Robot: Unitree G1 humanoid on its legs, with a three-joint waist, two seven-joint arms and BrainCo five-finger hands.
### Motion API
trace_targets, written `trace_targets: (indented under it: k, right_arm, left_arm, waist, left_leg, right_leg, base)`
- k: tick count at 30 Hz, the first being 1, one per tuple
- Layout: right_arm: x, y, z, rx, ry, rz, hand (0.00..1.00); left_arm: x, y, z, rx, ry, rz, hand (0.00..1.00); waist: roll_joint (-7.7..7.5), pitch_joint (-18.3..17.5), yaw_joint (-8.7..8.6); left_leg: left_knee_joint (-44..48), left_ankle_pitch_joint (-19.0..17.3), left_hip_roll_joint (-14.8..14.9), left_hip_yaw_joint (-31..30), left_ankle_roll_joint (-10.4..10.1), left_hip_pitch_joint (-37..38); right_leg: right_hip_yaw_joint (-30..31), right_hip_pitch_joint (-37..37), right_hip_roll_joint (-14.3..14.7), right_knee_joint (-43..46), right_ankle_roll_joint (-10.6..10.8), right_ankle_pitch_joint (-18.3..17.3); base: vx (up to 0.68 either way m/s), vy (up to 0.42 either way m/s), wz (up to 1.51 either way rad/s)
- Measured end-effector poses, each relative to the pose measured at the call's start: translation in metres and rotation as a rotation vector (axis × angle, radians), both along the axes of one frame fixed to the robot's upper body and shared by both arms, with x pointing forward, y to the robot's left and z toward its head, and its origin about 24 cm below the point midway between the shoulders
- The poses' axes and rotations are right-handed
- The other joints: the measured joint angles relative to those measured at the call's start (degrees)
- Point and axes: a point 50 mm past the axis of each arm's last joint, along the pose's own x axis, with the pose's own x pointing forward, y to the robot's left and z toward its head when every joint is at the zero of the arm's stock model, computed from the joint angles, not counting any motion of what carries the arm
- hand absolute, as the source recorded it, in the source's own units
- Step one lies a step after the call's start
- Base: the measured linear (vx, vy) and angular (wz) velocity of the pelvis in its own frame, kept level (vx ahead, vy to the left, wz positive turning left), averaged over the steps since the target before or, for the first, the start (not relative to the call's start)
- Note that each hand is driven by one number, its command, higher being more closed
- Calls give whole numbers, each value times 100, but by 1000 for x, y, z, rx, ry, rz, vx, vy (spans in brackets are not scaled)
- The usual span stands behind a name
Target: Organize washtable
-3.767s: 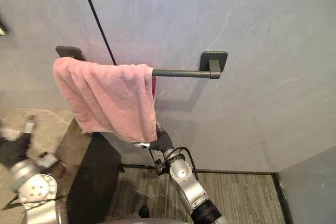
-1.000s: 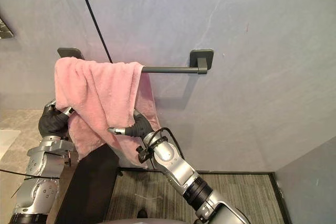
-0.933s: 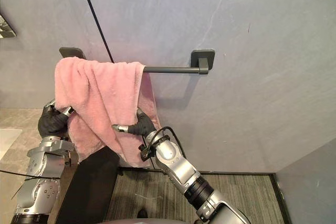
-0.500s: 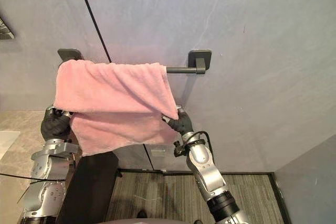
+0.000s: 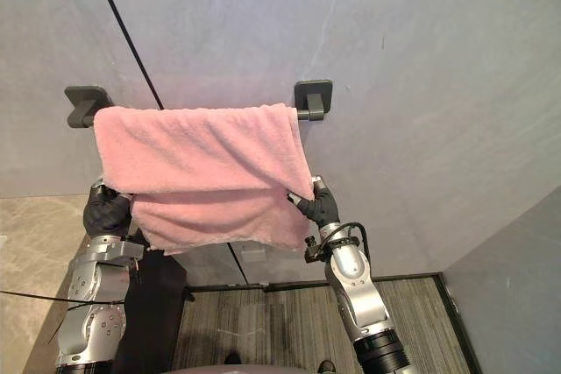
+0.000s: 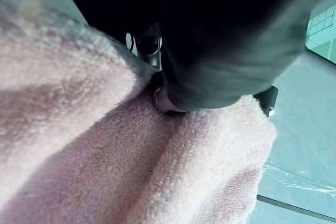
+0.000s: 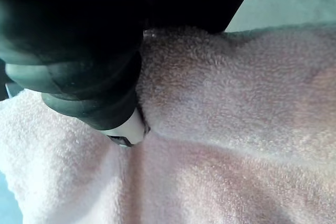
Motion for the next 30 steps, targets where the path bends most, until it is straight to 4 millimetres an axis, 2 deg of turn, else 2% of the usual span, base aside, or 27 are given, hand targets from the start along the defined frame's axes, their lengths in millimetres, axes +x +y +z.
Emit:
trace_targets:
  k: [4, 5, 11, 13, 17, 19, 21, 24, 28, 30]
  right_arm:
    - [-1, -2, -4, -6, 17, 7, 0]
    - [-1, -2, -6, -8, 24, 7, 0]
    - [-9, -10, -27, -16, 110, -21, 0]
    - [-18, -14, -44, -23, 184, -28, 0]
    - [-34, -17, -59, -22, 252, -18, 0]
    - [-45, -14, -74, -25, 316, 7, 0]
    - [-52, -13, -82, -28, 356, 25, 0]
    - [-68, -11, -99, -30, 443, 60, 0]
    - [-92, -6, -128, -57, 591, 129, 0]
    - [-103, -3, -134, -59, 633, 175, 0]
  left_arm:
    - [0, -1, -3, -5, 11, 20, 100]
    - [0, 0, -4, 11, 21, 34, 0]
    - [-4, 11, -16, 25, 80, 83, 0]
    - [-12, 12, -28, 31, 134, 93, 0]
    - [-23, 9, -47, -3, 213, 102, 0]
    - [-34, 6, -68, -17, 306, 101, 0]
    - [-41, 3, -76, -29, 347, 102, 0]
    - [-53, -6, -96, -50, 428, 65, 0]
    - [-77, -37, -138, -84, 628, -80, 0]
    - [-92, -53, -156, -81, 720, -178, 0]
  waist:
    - [0, 43, -2]
    - [-1, 42, -3]
    - [-2, 41, 2]
    - [-6, 39, -2]
    - [-5, 39, -1]
    - [-11, 36, -3]
    - [-16, 33, -11]
    - [-23, 28, -6]
    - [-49, 17, -4]
    - [-58, 16, -3]
  left_leg:
    - [0, -3, 3, 13, -4, 1]
    - [0, -3, 4, 16, -4, 0]
    - [0, -3, 1, -4, -4, -1]
    - [-1, -3, 0, -6, -4, 0]
    - [-1, -3, 2, -5, -4, 1]
    - [-1, -3, 6, 13, -4, -1]
    - [-1, -4, 4, 22, -5, -2]
    - [-1, -4, 4, 28, -5, -1]
    - [0, -33, -3, 15, -17, 4]
    - [0, -50, -6, 15, -21, 18]
  right_leg:
    - [16, -25, 3, -1, 6, 2]
    - [16, -29, 3, -1, 0, 6]
    - [9, -10, 2, -2, -18, 18]
    - [9, -8, 0, -5, -16, 17]
    - [11, -14, 1, -8, 8, 1]
    - [25, -63, 3, -8, 14, -2]
    - [33, -71, 1, -8, 14, -2]
    - [57, -74, 1, -8, 15, -1]
    - [64, -35, -1, -58, 21, 16]
    - [70, 27, 1, -106, 32, 29]
  base:
    - [12, -3, -5]
    - [0, 0, 0]
    - [4, 0, 2]
    - [0, 0, 0]
    - [0, 0, 0]
    - [-27, -2, -5]
    - [-1, 0, -3]
    - [0, 0, 0]
    - [0, 0, 0]
    - [0, 0, 0]
